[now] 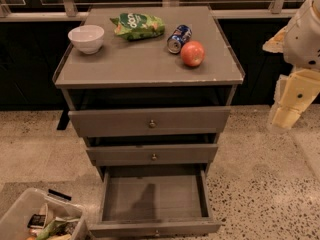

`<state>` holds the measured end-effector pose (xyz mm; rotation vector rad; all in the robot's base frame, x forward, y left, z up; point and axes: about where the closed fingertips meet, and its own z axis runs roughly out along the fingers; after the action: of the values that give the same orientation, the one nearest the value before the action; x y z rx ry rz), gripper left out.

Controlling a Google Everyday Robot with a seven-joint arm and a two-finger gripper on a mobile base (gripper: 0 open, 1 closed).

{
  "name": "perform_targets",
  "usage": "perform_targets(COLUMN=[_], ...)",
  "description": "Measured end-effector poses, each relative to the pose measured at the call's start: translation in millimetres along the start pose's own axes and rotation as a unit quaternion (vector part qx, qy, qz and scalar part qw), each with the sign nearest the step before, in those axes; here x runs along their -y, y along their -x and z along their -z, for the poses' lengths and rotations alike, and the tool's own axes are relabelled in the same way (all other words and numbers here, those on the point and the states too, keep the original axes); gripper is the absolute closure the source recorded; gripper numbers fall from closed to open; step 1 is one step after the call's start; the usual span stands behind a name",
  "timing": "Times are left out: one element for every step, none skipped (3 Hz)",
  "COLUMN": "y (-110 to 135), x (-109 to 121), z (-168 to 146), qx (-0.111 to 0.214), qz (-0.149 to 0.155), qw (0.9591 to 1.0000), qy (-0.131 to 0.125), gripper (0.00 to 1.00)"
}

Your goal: Place apple into bottom drawer

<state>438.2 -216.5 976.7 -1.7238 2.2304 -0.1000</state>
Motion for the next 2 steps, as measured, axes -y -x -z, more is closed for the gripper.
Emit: perform_targets(y=[0,17], x=[0,30], z=[0,-22], qx=[0.001,0.019], qz=[0.000,0.023], qw=[1.0000,0.9996], qy=[-0.001,0.003], gripper=[0.00,0.00])
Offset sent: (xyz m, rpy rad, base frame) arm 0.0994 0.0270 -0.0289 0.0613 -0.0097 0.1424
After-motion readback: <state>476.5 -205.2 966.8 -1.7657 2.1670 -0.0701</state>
